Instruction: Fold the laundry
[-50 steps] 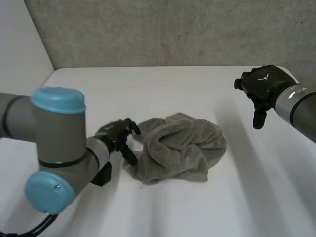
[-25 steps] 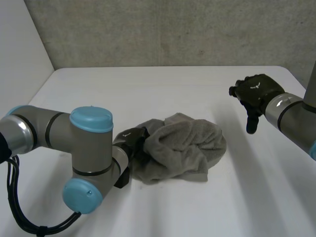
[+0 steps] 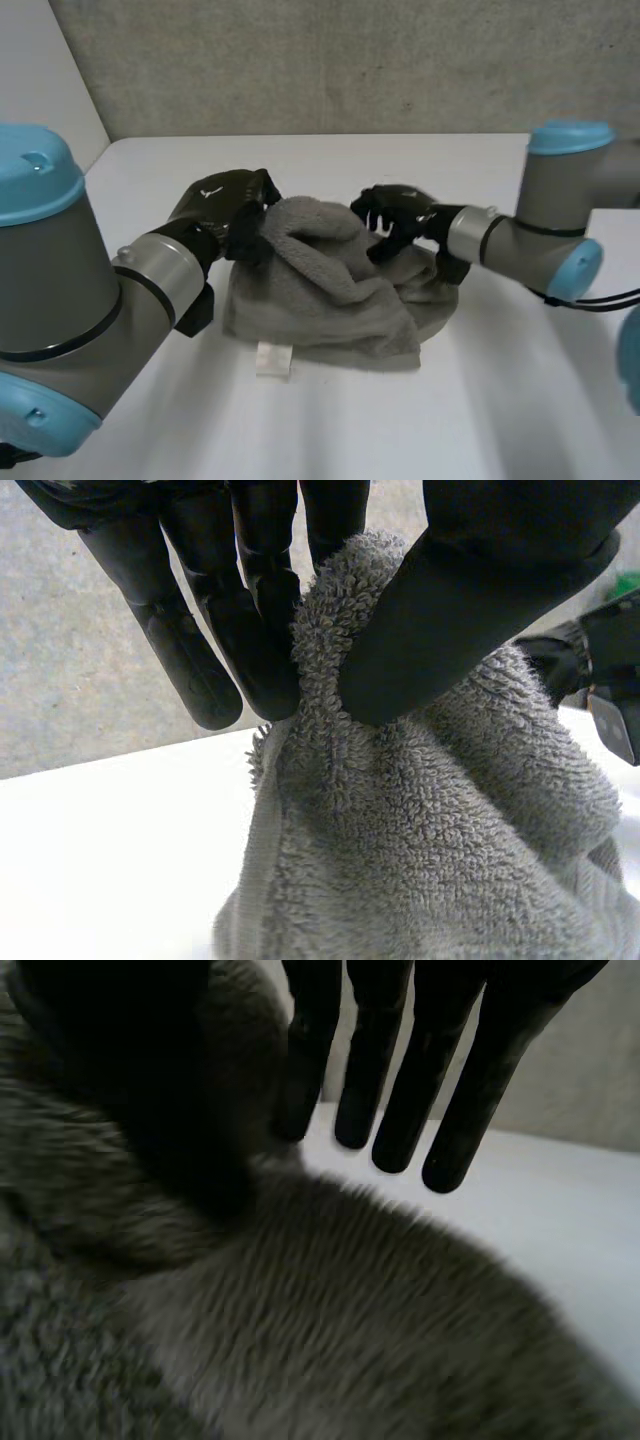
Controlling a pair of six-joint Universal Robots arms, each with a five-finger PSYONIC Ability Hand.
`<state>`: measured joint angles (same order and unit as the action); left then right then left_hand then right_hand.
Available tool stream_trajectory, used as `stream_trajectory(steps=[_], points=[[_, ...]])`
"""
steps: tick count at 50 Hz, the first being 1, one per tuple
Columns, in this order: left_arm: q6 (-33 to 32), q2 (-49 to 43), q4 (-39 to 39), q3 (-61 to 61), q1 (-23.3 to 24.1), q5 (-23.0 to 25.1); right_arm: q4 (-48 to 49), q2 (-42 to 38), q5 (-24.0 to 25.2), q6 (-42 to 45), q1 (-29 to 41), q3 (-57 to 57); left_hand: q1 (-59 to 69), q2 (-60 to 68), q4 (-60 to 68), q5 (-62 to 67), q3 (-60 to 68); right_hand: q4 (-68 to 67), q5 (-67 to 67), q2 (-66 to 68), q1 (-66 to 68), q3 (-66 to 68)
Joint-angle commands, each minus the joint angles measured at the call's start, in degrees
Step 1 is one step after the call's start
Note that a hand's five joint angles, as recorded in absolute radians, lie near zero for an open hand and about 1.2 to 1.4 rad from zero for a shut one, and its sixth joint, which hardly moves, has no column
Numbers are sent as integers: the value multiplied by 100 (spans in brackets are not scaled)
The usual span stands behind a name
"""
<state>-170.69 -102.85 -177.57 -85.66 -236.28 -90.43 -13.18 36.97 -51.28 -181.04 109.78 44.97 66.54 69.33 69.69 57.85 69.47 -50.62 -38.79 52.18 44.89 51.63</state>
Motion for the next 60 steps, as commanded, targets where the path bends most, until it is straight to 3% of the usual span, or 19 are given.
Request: stream_trajectory(steps=[1, 5, 7, 8, 12, 14, 17, 21, 26, 30, 31, 32, 33, 34, 40, 43, 46, 48, 60], points=[[-701, -59, -120, 267, -347, 34, 77, -121, -311, 428, 193, -829, 1346, 1067, 1031, 1215, 1053, -2938, -3121, 2782, 3511, 2837], [-1098, -279, -226, 946, -445, 26, 518, 258, -980, 640, 193, -1385, 1346, 1067, 1031, 1215, 1053, -2938, -3121, 2782, 3511, 2837], [-1553, -621, -453, 1829, -489, 25, 1296, 922, -1986, 789, 184, -1378, 1346, 1067, 1031, 1215, 1053, -2938, -3121, 2782, 3511, 2837], [-1555, -622, -454, 1833, -489, 26, 1300, 926, -1991, 790, 184, -1377, 1346, 1067, 1031, 1215, 1053, -2938, -3121, 2782, 3511, 2837], [-1950, -780, -953, 2780, -507, 17, 2859, 2257, -3105, 816, 158, 102, 1346, 1067, 1031, 1215, 1053, -2938, -3121, 2782, 3511, 2837], [-1994, -780, -1138, 2870, -507, 8, 3465, 2662, -3125, 807, 158, 761, 1346, 1067, 1031, 1215, 1053, -2938, -3121, 2782, 3511, 2837], [-2004, -754, -1350, 2757, -481, -1, 4137, 3261, -2881, 877, 184, 1992, 1346, 1067, 1031, 1215, 1053, -2938, -3121, 2782, 3511, 2837], [-2039, -754, -1386, 2273, -401, 26, 4078, 3545, -2466, 1053, 246, 2992, 1346, 1067, 1031, 1215, 1053, -2938, -3121, 2782, 3511, 2837], [-2056, -780, -1430, 940, -366, 34, 3281, 3800, -1931, 1693, 255, 4404, 1346, 1067, 1031, 1215, 1053, -2938, -3121, 2782, 3511, 2837], [-2065, -719, -1421, 386, -366, 43, 2806, 3625, -1921, 2019, 220, 4547, 1346, 1067, 1031, 1215, 1053, -2938, -3121, 2782, 3511, 2837], [-2065, -667, -1421, 209, -323, 52, 2568, 3511, -1956, 2090, 176, 4478, 1346, 1067, 1031, 1215, 1053, -596, -779, 440, 1169, 495], [-2065, -666, -1421, 207, -322, 52, 2566, 3510, -1956, 2091, 176, 4477, 1346, 1067, 1031, 1215, 1053, -572, -755, 417, 1146, 472], [-2065, -588, -1395, 138, -253, 78, 2401, 3397, -1974, 2082, 123, 4355, 1346, 1067, 1031, 1215, 1053, 1743, 1560, -1898, -1169, -1843], [-2126, -430, -1377, 120, -156, 104, 2269, 3300, -1974, 2038, 36, 4136, 1346, 1067, 1031, 1215, 1053, 2615, 2432, -2771, -2042, -2716], [-2663, 318, -1166, 14, 100, 131, 1881, 2921, -1842, 1484, -299, 3097, 1346, 1067, 1031, 1215, 1053, 2960, 2777, -3116, -2387, -3061], [-3207, 1019, -658, -266, 494, 122, 1215, 2212, -827, 1054, -369, 1809, 1346, 1067, 1031, 1215, 1053, 2977, 2794, -3133, -2404, -3078], [-3304, 1476, -333, -512, 766, 105, 993, 1937, -330, 1036, -369, 1436, 1346, 1067, 1031, 1215, 1053, 2977, 2794, -3133, -2404, -3078], [-3313, 1705, -236, -687, 863, 105, 660, 1464, 440, 1036, -352, 902, 1346, 1067, 1031, 1215, 1053, 2977, 2794, -3133, -2404, -3078], [-3322, 2428, -182, -1489, 1216, 61, 439, 284, 1261, 1045, 536, 548, 1346, 1067, 1031, 1215, 1053, 2944, 2761, -3099, -2370, -3044]])
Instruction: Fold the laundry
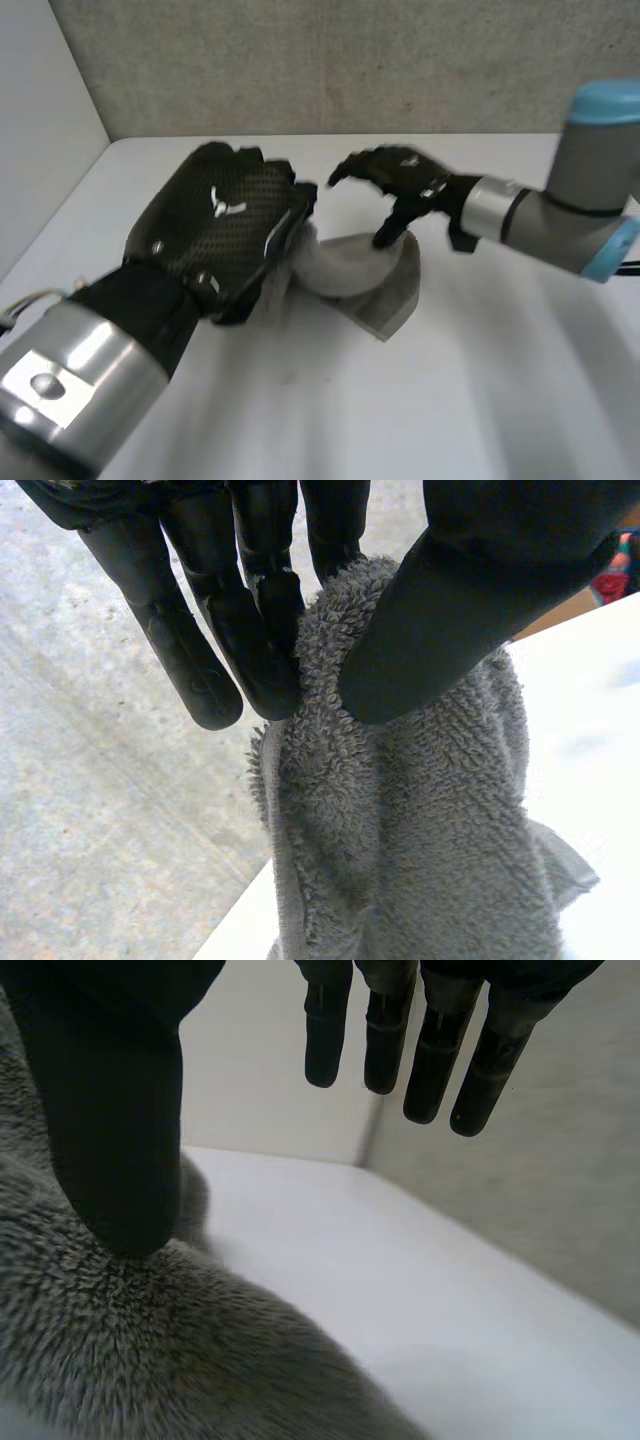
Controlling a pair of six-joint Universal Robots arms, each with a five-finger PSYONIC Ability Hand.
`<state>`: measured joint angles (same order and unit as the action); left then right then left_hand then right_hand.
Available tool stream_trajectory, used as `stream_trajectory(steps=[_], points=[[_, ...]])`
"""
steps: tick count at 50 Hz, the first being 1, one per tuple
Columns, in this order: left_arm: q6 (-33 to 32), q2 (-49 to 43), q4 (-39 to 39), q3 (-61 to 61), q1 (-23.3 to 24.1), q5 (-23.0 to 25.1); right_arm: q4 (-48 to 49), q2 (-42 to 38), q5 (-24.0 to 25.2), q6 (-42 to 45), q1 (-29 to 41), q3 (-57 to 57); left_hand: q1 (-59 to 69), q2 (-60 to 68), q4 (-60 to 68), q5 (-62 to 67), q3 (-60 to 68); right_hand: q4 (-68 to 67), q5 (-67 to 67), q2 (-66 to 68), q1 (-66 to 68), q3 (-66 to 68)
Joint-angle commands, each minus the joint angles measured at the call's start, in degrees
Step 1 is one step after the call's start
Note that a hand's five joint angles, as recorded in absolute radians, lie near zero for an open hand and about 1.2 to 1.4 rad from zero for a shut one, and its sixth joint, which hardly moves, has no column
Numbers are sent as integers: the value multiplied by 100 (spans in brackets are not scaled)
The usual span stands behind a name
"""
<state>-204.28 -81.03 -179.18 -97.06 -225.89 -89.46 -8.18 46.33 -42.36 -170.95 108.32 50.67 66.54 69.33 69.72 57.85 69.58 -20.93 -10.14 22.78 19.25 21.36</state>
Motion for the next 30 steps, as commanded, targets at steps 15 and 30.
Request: stream_trajectory(steps=[15, 30], points=[[19, -8, -292, -147, -797, 7, 36, -48, -2012, 326, 595, -1649, 1346, 1067, 1028, 1215, 1042, -5907, -5986, 5722, 6075, 5864], [63, -668, -944, 205, -1019, -10, 1436, 1872, -2149, 273, 155, 1559, 1346, 1067, 1028, 1215, 1042, -1497, -1576, 1312, 1665, 1455]])
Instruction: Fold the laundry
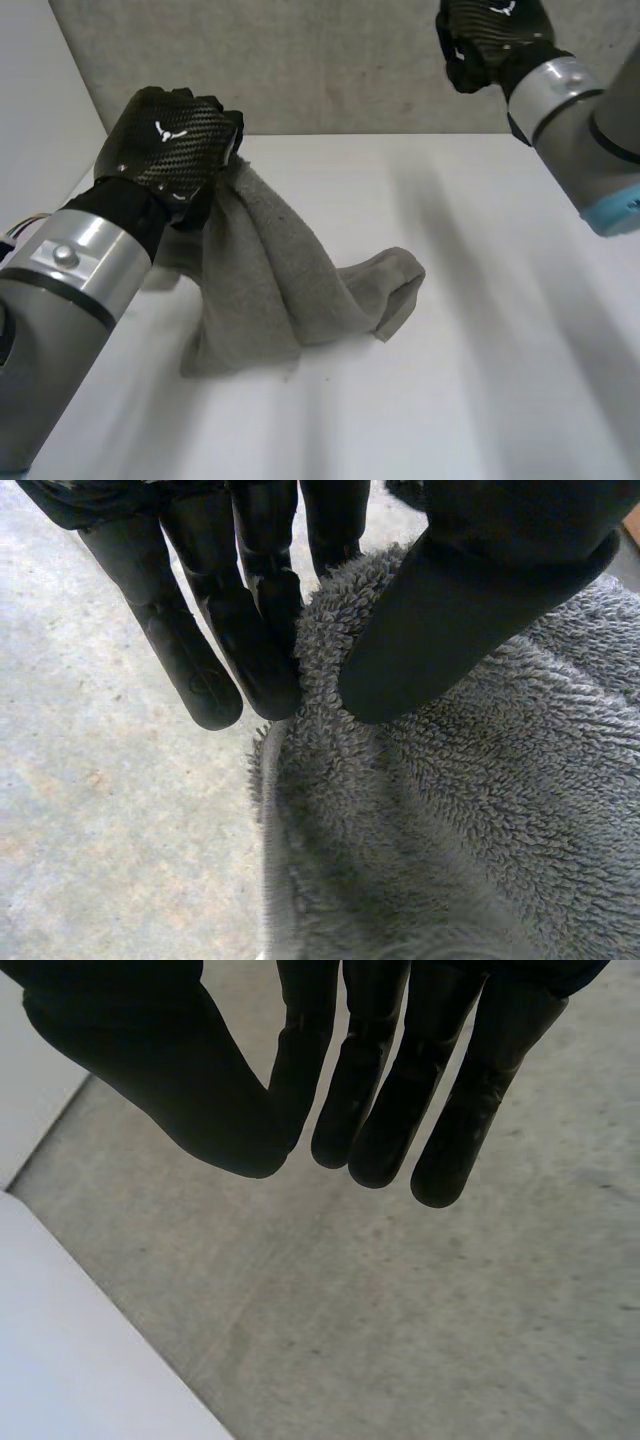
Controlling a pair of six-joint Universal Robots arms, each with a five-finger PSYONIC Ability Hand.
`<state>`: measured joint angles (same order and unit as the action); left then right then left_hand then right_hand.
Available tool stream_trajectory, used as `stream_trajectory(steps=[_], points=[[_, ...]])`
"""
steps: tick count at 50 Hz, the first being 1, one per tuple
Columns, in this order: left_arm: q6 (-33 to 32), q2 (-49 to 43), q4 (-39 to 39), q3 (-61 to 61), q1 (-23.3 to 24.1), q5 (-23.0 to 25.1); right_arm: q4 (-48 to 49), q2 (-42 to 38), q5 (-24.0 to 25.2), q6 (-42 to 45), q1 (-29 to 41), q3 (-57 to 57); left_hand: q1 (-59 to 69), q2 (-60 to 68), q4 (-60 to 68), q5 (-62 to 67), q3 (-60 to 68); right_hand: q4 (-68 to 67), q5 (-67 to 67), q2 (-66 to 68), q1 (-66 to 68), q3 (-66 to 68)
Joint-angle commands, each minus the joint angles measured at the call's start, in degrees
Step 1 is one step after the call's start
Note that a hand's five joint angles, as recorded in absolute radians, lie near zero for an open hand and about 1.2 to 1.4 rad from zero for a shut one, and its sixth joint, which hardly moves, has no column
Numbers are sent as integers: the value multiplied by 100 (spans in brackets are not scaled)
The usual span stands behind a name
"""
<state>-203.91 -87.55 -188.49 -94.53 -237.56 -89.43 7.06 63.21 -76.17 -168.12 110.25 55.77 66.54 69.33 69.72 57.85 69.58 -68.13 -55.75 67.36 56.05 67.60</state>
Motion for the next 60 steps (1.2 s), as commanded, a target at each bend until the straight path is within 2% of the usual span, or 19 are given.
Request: stream_trajectory(steps=[1, 2, 3, 5, 11, 20, 23, 25, 26, 29, 30, 31, 33, 34, 36, 41, 49, 56, 60], points=[[27, -16, -12, -48, 149, -13, -91, 183, 1236, -10, -39, 1050, 1346, 1067, 1028, 1215, 1042, 3248, 3009, -3170, -2040, -3194], [36, 62, -12, -48, 210, -4, -404, -44, 1636, -2, -39, 998, 1346, 1067, 1028, 1215, 1042, 4031, 3792, -3953, -2823, -3977], [36, 63, -12, -48, 211, -4, -408, -46, 1640, -1, -39, 998, 1346, 1067, 1028, 1215, 1042, 4038, 3800, -3961, -2830, -3985], [18, 203, 14, -39, 368, -13, -1142, -571, 2323, 60, 31, 640, 1346, 1067, 1028, 1215, 1042, 4139, 3901, -4062, -2931, -4086], [-8, 721, 189, -4, 676, -4, -2453, -1555, 3238, 95, 154, -274, 1346, 1067, 1028, 1215, 1042, 4139, 3901, -4062, -2931, -4086], [-8, 845, 286, -4, 676, -4, -3159, -2454, 3389, 763, 576, -716, 1346, 1067, 1028, 1215, 1042, 3971, 3733, -3894, -2763, -3918], [-8, 792, 286, -22, 632, 5, -3457, -2674, 3354, 1220, 752, -778, 1346, 1067, 1028, 1215, 1042, 2525, 2286, -2447, -1317, -2471], [-8, 749, 243, -22, 563, 13, -3554, -2718, 3162, 1570, 796, -1162, 1346, 1067, 1028, 1215, 1042, -1168, -1406, 1245, 2376, 1222], [-8, 749, 242, -22, 562, 13, -3554, -2718, 3161, 1572, 796, -1164, 1346, 1067, 1028, 1215, 1042, -1187, -1425, 1264, 2395, 1240], [-17, 634, 234, 31, 413, 22, -3361, -2639, 2431, 1493, 778, -2026, 1346, 1067, 1028, 1215, 1042, -1187, -1425, 1264, 2395, 1240], [-26, 486, 216, 101, 352, 22, -3013, -2543, 1614, 1310, 796, -2478, 1346, 1067, 1028, 1215, 1042, -1187, -1425, 1264, 2395, 1240], [-26, 485, 216, 101, 351, 22, -3009, -2542, 1605, 1308, 796, -2483, 1346, 1067, 1028, 1215, 1042, -1187, -1425, 1264, 2395, 1240], [-43, 74, 102, 407, 272, 14, -1899, -1939, 66, 784, 691, -2598, 1346, 1067, 1028, 1215, 1042, -1187, -1425, 1264, 2395, 1240], [-43, 72, 102, 409, 272, 13, -1893, -1936, 58, 781, 690, -2597, 1346, 1067, 1028, 1215, 1042, -1187, -1425, 1264, 2395, 1240], [-78, -374, -29, 846, 263, -4, -476, -904, -643, 177, 446, -1741, 1346, 1067, 1028, 1215, 1042, -1187, -1425, 1264, 2395, 1240], [-96, -964, -240, 1427, 237, -57, 1004, 434, -478, -133, 94, 69, 1346, 1067, 1028, 1215, 1042, -1187, -1425, 1264, 2395, 1240], [-87, -1501, -759, 1386, 44, -57, 1368, 1446, -355, 138, -74, 2610, 1346, 1067, 1028, 1215, 1042, -1187, -1425, 1264, 2395, 1240], [-87, -1818, -891, 558, 70, 5, 972, 1580, -56, 1387, -4, 4452, 1346, 1067, 1028, 1215, 1042, -1187, -1425, 1264, 2395, 1240], [-87, -2151, -1023, -116, 140, 5, 622, 924, 15, 2176, 136, 5022, 1346, 1067, 1028, 1215, 1042, -1187, -1425, 1264, 2395, 1240]])
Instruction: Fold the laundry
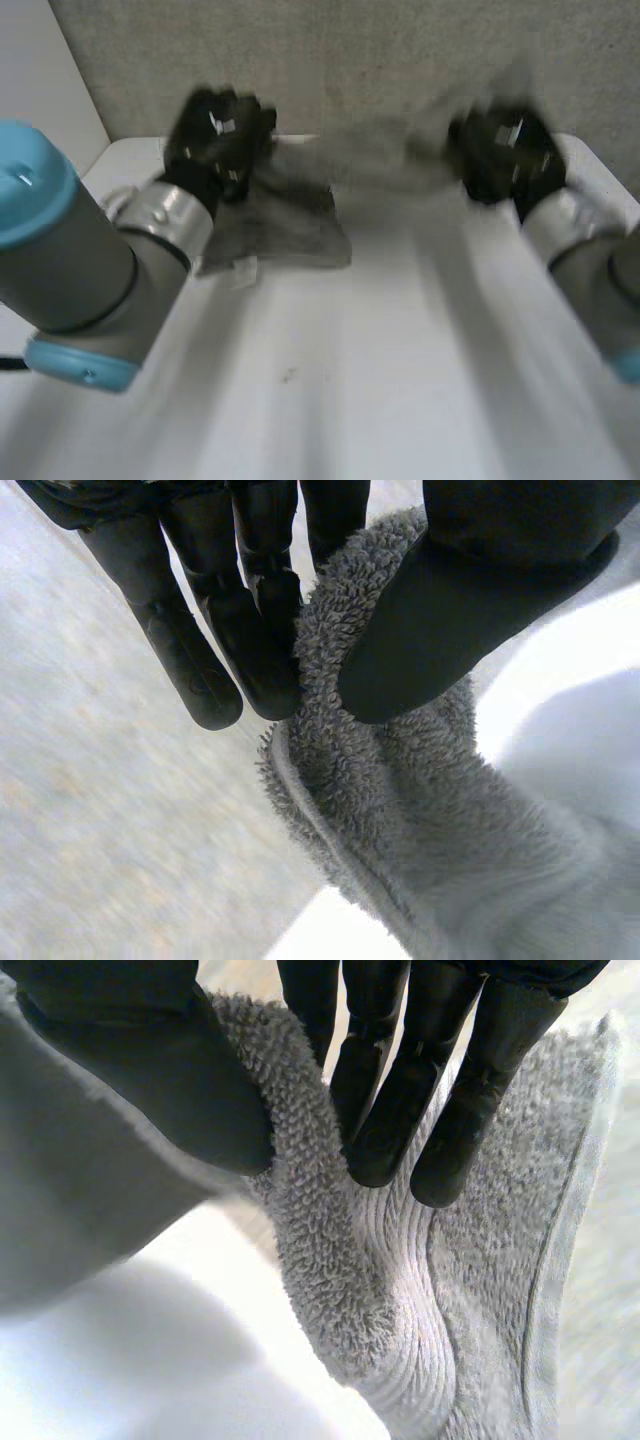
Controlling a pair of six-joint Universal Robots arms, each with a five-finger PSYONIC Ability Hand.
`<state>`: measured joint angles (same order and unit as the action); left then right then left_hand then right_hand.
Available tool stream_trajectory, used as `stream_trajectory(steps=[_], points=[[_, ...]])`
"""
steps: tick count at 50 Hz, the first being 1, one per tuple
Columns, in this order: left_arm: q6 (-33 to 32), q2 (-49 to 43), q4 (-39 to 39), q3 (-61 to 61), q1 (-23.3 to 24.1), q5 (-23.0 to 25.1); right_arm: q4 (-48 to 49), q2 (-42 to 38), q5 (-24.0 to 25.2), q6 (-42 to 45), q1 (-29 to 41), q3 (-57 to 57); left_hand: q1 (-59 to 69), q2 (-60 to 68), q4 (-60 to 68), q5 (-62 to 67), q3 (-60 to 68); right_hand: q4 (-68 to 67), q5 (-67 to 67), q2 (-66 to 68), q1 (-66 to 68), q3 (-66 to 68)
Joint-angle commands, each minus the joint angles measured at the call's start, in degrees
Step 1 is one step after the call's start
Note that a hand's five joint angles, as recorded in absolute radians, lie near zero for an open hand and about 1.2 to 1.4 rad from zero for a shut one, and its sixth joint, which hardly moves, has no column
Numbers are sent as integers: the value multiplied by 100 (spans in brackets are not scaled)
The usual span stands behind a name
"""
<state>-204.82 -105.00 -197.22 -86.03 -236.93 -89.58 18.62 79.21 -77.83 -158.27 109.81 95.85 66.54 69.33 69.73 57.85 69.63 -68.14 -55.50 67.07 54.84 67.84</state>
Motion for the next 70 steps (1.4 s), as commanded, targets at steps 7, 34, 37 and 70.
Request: stream_trajectory(steps=[7, 34, 37, 70], points=[[-6, -442, -229, -1557, 77, 28, -1686, -925, 119, 1369, 287, 575, 1346, 1067, 1027, 1215, 1037, 1096, 831, -989, 235, -1065], [-6, 1219, -212, -2787, 350, 10, -4657, -2410, 1455, 315, 261, -3495, 1331, 1052, 1013, 1200, 1022, 3753, 3489, -3647, -2423, -3723], [-6, 1272, -212, -2796, 341, 10, -5167, -2929, 1595, 394, 261, -3960, 1331, 1052, 1013, 1200, 1022, 3922, 3657, -3815, -2591, -3891], [-1456, -890, -511, 350, -204, 46, -3391, -3008, 365, 974, 243, -5498, 1346, 1067, 1027, 1215, 1037, -1186, -1450, 1293, 2516, 1216]])
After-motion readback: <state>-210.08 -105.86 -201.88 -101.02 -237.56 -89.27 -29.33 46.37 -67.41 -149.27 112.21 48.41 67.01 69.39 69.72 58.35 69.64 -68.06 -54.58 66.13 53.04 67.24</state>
